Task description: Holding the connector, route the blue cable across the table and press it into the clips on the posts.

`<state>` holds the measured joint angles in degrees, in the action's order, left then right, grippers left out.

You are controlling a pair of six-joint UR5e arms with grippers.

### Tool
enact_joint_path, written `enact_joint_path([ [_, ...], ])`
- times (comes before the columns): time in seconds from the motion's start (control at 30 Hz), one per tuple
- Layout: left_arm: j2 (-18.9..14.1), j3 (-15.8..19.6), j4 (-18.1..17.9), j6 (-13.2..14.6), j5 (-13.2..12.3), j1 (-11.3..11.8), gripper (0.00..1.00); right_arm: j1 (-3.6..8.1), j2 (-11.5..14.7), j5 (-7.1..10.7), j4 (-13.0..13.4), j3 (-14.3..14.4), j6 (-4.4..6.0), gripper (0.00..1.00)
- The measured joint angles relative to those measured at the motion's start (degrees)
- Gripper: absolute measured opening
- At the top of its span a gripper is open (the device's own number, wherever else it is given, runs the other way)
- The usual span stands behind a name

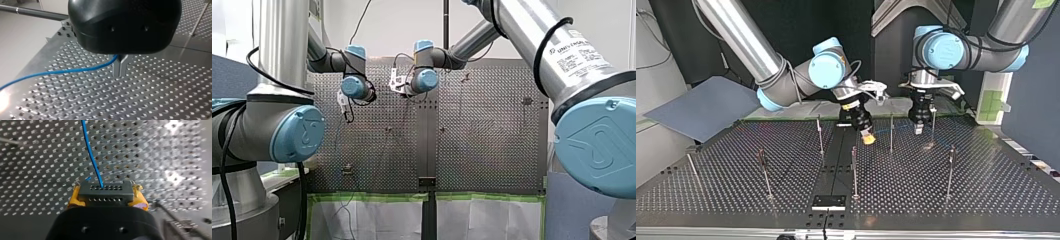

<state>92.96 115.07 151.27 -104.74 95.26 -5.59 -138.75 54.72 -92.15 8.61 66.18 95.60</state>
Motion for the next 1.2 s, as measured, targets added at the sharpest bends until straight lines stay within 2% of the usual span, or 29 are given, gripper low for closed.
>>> enact_joint_path([
  [0.23, 1.0, 2.87, -1.39, -0.29, 1.53, -0.57, 0.0, 0.34, -0.02, -0.41, 0.01, 3.49, -0.01, 0.0],
  [0.6, 7.14, 3.29, -4.26, -0.15, 1.73, -0.89, 0.0, 0.96, -0.18, -0.82, 0.38, 7.44, -0.35, 0.0],
  [0.83, 8.55, 4.44, -5.93, -0.56, 2.4, -0.63, 0.0, 0.99, -1.9, -0.78, 0.59, 7.9, -0.53, 0.0],
  [1.2, 13.07, 4.7, -9.11, -0.63, 1.78, -0.33, 0.0, 1.12, -3.67, -0.81, 0.95, 7.95, -0.54, 0.0],
])
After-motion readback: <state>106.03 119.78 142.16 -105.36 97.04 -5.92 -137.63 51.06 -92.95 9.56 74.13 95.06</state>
